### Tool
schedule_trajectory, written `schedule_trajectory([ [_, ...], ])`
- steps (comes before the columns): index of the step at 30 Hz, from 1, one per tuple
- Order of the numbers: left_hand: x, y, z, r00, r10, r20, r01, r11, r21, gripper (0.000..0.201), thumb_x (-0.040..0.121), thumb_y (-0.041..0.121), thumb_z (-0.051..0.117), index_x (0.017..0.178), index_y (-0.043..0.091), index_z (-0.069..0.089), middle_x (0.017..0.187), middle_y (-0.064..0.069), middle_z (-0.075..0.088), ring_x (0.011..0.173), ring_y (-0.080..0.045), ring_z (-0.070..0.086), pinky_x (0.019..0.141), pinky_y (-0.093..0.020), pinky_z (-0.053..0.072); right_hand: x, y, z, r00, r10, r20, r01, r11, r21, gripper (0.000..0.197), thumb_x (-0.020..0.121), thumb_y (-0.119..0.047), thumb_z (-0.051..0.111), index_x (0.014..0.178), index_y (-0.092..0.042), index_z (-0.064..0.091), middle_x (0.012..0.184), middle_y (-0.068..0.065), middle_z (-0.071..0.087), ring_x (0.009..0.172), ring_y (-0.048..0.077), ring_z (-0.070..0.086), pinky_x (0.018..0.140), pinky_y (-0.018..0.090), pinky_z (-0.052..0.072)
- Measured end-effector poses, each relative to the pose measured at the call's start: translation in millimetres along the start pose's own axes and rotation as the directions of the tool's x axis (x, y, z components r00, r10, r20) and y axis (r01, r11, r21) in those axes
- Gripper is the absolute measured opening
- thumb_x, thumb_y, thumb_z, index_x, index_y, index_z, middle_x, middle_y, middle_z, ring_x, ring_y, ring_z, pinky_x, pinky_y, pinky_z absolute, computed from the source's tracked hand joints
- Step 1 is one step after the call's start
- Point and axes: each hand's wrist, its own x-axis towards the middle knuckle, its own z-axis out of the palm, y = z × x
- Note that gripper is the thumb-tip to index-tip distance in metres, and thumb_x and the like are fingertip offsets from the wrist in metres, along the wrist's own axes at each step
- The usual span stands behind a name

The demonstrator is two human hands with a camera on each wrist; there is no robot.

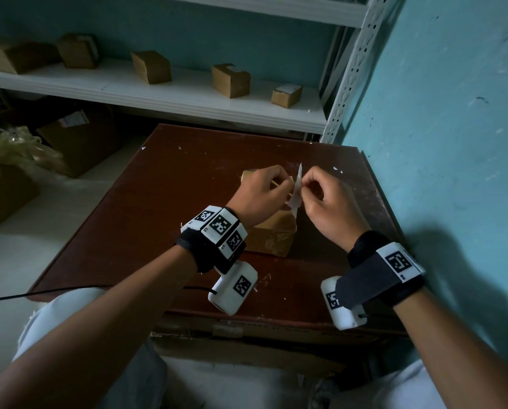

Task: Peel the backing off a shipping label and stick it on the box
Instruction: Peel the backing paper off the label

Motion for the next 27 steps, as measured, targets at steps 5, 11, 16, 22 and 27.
schedule_trajectory([
  [5, -1.8, 1.3, -1.2, 1.0, 0.006, 0.0, -0.006, 1.0, -0.006, 0.017, 0.099, 0.022, 0.05, 0.099, 0.008, 0.06, 0.097, -0.007, 0.066, 0.085, -0.018, 0.067, 0.074, -0.035, 0.06, -1.1, -1.4, 0.7, 0.998, -0.005, 0.057, 0.005, 1.0, 0.003, 0.009, 0.094, -0.013, 0.051, 0.088, -0.009, 0.056, 0.082, -0.005, 0.056, 0.077, 0.006, 0.055, 0.066, 0.025, 0.047],
  [11, -2.1, 2.1, -2.2, 0.999, 0.025, -0.022, -0.025, 1.0, -0.013, 0.008, 0.097, 0.019, 0.053, 0.099, 0.011, 0.056, 0.098, -0.006, 0.063, 0.086, -0.018, 0.065, 0.068, -0.035, 0.061, -1.2, -3.1, 0.6, 0.999, 0.006, 0.035, -0.006, 1.0, 0.003, 0.009, 0.093, -0.013, 0.053, 0.088, -0.008, 0.058, 0.084, -0.001, 0.059, 0.08, 0.013, 0.057, 0.072, 0.036, 0.051],
  [16, -1.6, 4.0, -2.1, 0.999, 0.017, -0.042, -0.018, 0.999, -0.026, 0.007, 0.097, 0.015, 0.054, 0.099, 0.01, 0.057, 0.096, -0.005, 0.063, 0.084, -0.018, 0.065, 0.067, -0.031, 0.06, -1.4, -2.9, 0.6, 1.0, 0.016, 0.021, -0.016, 1.0, 0.0, 0.008, 0.093, -0.013, 0.054, 0.091, -0.008, 0.059, 0.087, -0.001, 0.061, 0.084, 0.014, 0.059, 0.076, 0.038, 0.054],
  [22, -1.8, 2.9, -3.0, 0.998, 0.032, -0.053, -0.032, 0.999, 0.0, 0.006, 0.094, 0.018, 0.058, 0.094, 0.013, 0.059, 0.092, 0.0, 0.064, 0.081, -0.011, 0.065, 0.066, -0.025, 0.059, -1.7, -2.9, 0.9, 1.0, 0.009, 0.008, -0.009, 1.0, -0.008, 0.008, 0.093, -0.015, 0.054, 0.093, -0.01, 0.06, 0.088, -0.003, 0.061, 0.084, 0.01, 0.059, 0.077, 0.035, 0.054],
  [27, -3.3, 4.5, -3.1, 0.998, 0.034, -0.046, -0.034, 0.999, 0.0, 0.006, 0.094, 0.019, 0.06, 0.093, 0.013, 0.06, 0.09, 0.0, 0.065, 0.079, -0.012, 0.066, 0.066, -0.03, 0.06, -1.3, -1.8, 0.7, 1.0, -0.014, 0.001, 0.014, 1.0, -0.019, 0.006, 0.093, -0.014, 0.054, 0.093, -0.01, 0.059, 0.087, -0.006, 0.06, 0.083, 0.007, 0.058, 0.075, 0.03, 0.052],
])
